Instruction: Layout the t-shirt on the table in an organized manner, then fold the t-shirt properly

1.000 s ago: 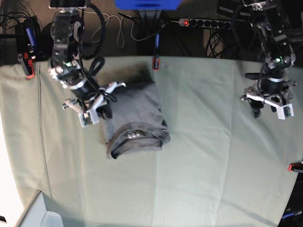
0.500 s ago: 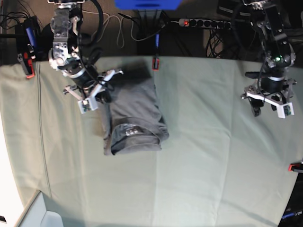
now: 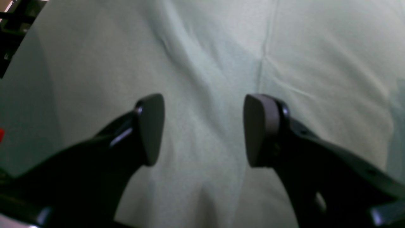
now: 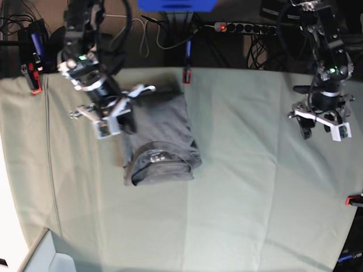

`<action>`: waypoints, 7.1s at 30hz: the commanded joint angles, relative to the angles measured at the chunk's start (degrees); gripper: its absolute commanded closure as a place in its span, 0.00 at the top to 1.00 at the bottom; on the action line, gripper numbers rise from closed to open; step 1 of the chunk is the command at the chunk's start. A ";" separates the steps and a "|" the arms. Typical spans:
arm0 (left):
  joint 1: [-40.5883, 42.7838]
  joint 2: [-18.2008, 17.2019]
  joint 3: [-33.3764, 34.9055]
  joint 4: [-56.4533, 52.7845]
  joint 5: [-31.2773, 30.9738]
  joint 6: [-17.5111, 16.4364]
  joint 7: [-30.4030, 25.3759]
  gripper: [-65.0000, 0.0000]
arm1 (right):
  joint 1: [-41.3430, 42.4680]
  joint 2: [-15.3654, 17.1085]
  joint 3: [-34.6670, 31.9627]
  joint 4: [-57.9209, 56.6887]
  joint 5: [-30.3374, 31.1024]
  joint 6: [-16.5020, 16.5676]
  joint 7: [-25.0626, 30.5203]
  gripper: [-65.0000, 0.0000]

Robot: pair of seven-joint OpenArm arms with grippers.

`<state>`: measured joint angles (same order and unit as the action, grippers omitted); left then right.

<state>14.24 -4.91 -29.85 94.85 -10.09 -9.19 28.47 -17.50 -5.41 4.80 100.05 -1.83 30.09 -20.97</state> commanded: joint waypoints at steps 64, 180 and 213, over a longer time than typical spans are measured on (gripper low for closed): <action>-30.64 9.70 31.47 -43.99 -20.11 0.27 -10.40 0.00 | -3.12 4.05 -3.26 2.59 0.37 1.87 0.97 0.00; 28.97 -6.21 0.88 -16.91 -22.66 0.00 -14.01 0.00 | -17.62 5.89 -1.06 -31.17 0.37 6.09 17.06 0.00; -6.72 -2.08 18.90 -89.00 15.05 9.59 -40.73 0.00 | 5.76 9.76 -15.83 -90.51 0.64 -54.66 42.47 0.00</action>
<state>7.29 -7.16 -11.03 5.67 4.91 0.08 -11.88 -11.16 4.27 -11.16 9.50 -1.78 -22.83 21.06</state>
